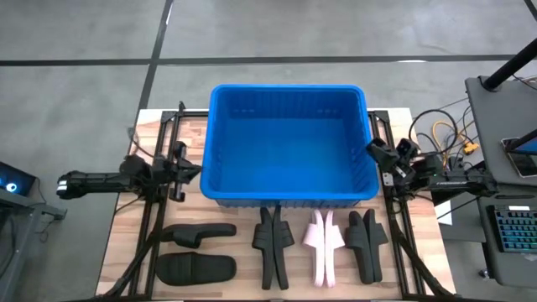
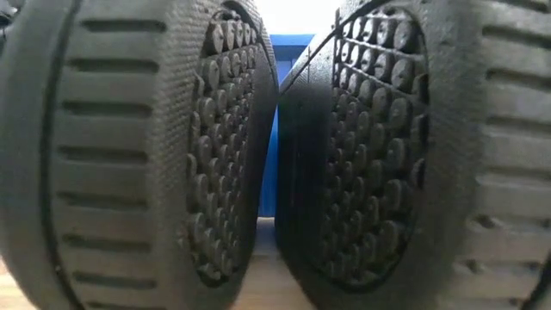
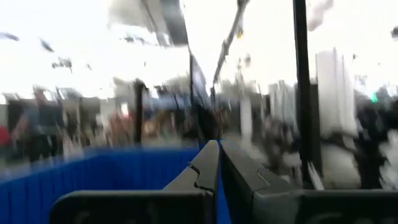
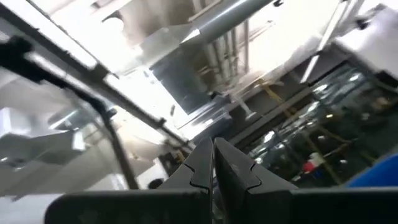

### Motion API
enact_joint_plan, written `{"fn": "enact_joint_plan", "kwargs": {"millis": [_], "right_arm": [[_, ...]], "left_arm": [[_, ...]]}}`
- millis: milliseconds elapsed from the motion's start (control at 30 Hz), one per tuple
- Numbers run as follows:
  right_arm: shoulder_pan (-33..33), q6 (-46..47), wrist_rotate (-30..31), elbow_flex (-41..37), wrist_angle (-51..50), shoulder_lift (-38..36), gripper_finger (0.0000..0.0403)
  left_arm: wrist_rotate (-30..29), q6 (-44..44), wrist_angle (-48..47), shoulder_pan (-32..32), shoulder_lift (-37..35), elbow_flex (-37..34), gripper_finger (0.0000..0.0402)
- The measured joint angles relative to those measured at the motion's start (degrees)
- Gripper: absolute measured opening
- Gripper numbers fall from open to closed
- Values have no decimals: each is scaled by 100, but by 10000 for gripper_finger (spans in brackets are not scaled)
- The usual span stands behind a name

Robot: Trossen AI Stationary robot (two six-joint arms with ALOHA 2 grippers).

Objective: Pick and place slides into bin
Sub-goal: Put the black slide into the blue bin

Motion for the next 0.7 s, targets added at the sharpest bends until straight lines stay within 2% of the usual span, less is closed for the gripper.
{"fn": "enact_joint_plan", "kwargs": {"millis": [167, 333, 400, 567, 700], "right_arm": [[0, -36, 397, -1, -81, 0, 9], [0, -41, 765, -2, -75, 0, 9], [0, -41, 771, -2, -75, 0, 9], [0, -38, 771, -1, -74, 0, 9], [0, -38, 771, 0, -75, 0, 9]], "left_arm": [[-444, -5, 2104, 2, 198, -4, 0], [-448, -696, 3923, 1, 433, -4, 0], [-443, -508, 4392, 1, 475, -4, 0], [-623, -490, 4276, 1, 694, 134, 6], [-893, -612, 3623, 0, 1132, 528, 48]]}}
